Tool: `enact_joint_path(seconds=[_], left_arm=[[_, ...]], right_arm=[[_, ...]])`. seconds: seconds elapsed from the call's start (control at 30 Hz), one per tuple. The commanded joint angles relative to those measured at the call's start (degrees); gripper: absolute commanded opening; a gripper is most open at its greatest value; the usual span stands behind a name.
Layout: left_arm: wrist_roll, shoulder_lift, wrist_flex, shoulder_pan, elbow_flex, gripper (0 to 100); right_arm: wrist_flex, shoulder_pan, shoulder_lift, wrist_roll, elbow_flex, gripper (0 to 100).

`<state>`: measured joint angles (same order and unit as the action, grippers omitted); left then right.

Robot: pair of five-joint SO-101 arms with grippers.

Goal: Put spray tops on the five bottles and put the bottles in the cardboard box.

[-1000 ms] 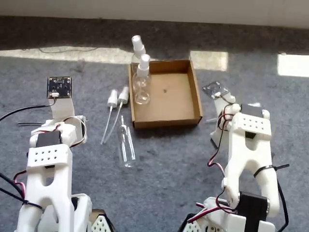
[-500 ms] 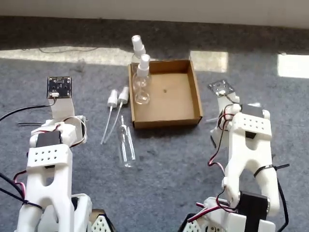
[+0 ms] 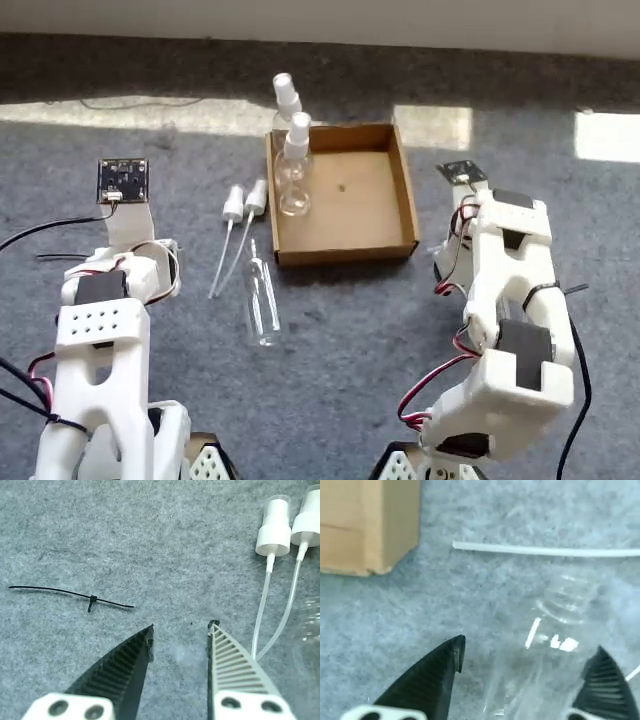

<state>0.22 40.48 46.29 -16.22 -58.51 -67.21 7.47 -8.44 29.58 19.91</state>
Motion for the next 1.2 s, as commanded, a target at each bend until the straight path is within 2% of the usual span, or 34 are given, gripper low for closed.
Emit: enact_joint_path(seconds=[0.0,0.2,0.4,0.67,0.87,1.03,1.17], left_arm=[[0.3,-0.1,-0.9,1.0,0.1,17],[0.3,-0.1,-0.9,1.0,0.1,17],[0.3,-0.1,-0.9,1.0,0.1,17],[0.2,0.0,0.7,1.0,3.5,17],[-1.4,-4.4,6.2,3.7,17.8,17],[-1.4,-18.7,12.4,8.6,34.8,17],[-1.4,-32.4,14.7,9.3,46.8,17]], right_arm=[[0.6,-2.1,-0.4,-0.6,-4.1,17.3],[0.2,-2.2,-2.8,-0.6,-4.6,0.0],[0.0,0.3,3.1,-0.6,-4.3,0.5],[-0.7,4.4,25.0,-0.2,5.1,0.5],[-0.7,-0.9,37.0,-0.2,17.5,0.5],[-1.0,-7.6,43.4,-1.2,22.4,0.5],[-0.7,-10.9,48.8,-6.2,24.5,0.5]])
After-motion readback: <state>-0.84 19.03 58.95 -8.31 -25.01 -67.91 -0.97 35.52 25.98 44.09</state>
